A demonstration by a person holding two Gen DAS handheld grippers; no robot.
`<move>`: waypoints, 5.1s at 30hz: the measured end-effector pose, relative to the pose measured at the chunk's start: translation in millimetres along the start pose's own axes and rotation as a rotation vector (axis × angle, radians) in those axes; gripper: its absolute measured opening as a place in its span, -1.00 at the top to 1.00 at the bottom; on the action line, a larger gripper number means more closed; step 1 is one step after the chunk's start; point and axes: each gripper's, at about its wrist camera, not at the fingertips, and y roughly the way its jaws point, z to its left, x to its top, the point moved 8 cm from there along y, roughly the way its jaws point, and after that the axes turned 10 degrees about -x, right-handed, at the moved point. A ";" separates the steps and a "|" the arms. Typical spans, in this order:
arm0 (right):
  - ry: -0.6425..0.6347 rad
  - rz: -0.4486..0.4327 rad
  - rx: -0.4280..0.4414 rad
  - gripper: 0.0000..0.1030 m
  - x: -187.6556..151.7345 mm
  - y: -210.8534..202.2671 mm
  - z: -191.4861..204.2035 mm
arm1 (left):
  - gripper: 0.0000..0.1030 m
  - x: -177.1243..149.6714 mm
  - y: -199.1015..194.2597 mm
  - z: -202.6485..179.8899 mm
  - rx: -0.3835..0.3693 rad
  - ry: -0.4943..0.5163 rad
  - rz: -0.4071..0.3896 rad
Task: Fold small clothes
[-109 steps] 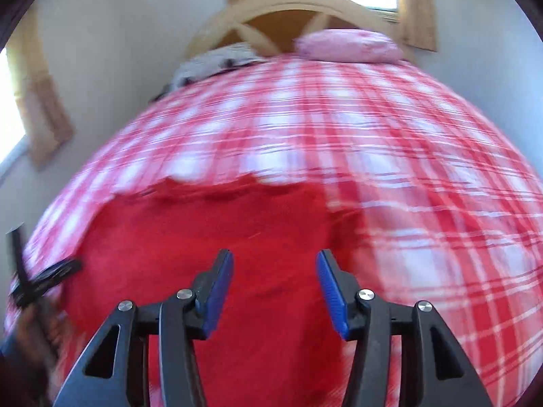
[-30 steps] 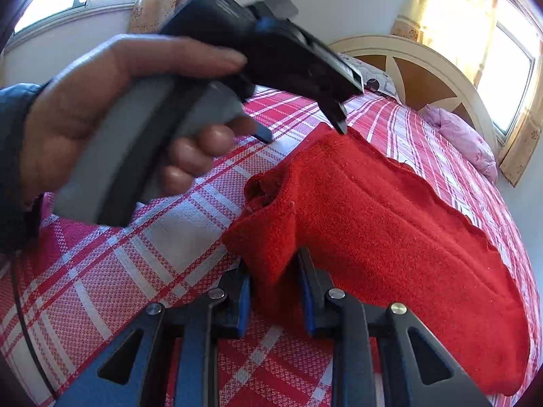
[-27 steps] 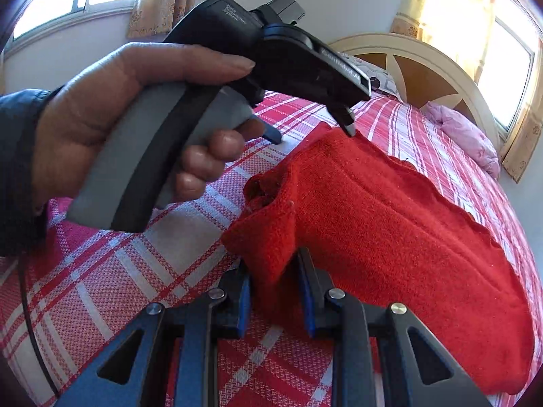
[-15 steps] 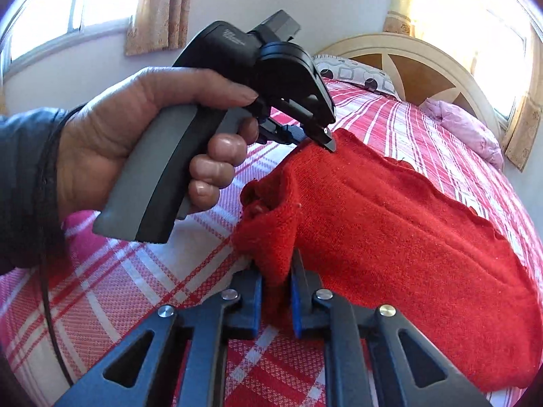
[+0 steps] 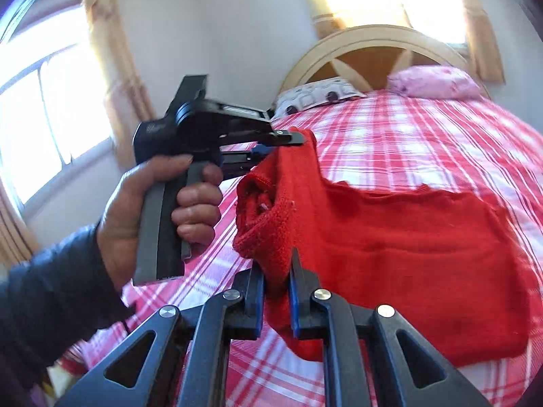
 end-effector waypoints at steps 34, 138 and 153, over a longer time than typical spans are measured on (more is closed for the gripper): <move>0.432 0.186 -0.025 0.75 -68.7 -43.3 -204.6 | -0.10 -95.4 176.9 -128.1 0.031 0.322 0.273; -0.172 0.355 -0.241 0.64 21.1 61.6 -95.7 | -1.00 -163.3 19.4 -26.8 0.155 0.303 0.065; -0.060 0.281 -0.230 0.58 -22.1 6.4 -119.4 | -1.00 -171.3 20.0 0.2 0.235 0.241 0.105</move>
